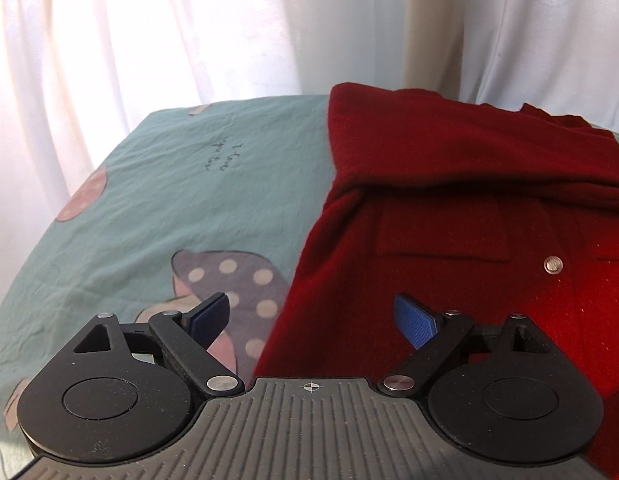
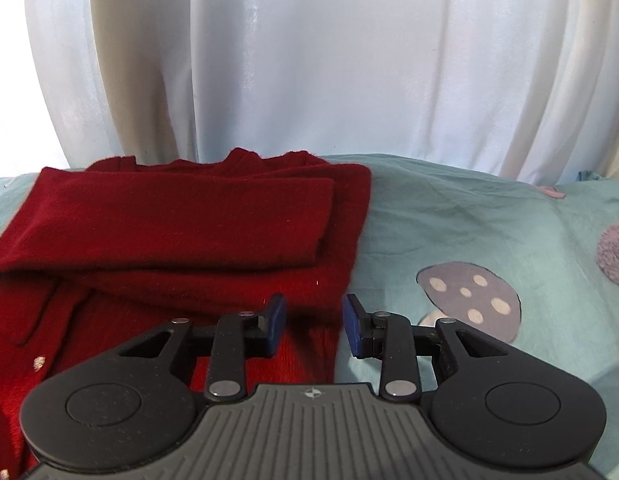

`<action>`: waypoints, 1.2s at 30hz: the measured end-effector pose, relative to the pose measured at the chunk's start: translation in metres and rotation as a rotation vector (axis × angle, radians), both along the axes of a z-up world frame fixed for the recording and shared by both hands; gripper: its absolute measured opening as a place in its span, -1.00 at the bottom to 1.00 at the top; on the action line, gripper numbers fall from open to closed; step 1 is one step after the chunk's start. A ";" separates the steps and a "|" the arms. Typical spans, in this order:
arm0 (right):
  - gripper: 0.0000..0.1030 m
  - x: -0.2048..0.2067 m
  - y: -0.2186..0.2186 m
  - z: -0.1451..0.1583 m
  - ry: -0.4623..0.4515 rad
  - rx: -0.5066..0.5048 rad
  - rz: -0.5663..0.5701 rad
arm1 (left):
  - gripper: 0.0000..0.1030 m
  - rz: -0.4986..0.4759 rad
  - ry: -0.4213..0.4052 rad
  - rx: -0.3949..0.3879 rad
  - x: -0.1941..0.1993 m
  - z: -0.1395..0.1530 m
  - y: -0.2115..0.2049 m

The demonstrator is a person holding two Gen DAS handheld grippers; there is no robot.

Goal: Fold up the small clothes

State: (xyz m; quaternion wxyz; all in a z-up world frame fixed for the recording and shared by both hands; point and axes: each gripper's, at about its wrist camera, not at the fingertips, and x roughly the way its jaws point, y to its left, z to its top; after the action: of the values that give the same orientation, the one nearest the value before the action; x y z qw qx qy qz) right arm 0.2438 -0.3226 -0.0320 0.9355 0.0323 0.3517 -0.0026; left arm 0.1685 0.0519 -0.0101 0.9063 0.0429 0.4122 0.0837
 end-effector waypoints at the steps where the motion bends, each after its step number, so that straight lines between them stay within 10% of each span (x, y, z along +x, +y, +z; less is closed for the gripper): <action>1: -0.41 -0.012 -0.003 0.004 -0.006 0.032 -0.008 | 0.81 0.007 0.001 -0.008 -0.008 0.002 0.001; 20: -0.30 -0.212 -0.041 -0.006 0.174 0.213 -0.070 | 0.82 0.159 0.091 -0.230 -0.122 0.003 0.078; 24: -0.29 -0.225 -0.049 -0.015 0.207 0.250 -0.077 | 0.64 0.175 0.140 -0.373 -0.120 -0.009 0.092; 36: -0.28 -0.223 -0.063 -0.035 0.256 0.412 -0.046 | -0.14 0.148 0.219 -0.489 -0.119 -0.020 0.099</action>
State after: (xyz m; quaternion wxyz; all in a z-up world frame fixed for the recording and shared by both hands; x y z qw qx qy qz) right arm 0.0212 -0.3851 -0.0665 0.8567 0.2298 0.4597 0.0436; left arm 0.0499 0.1509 -0.0305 0.8311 -0.1984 0.5178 0.0425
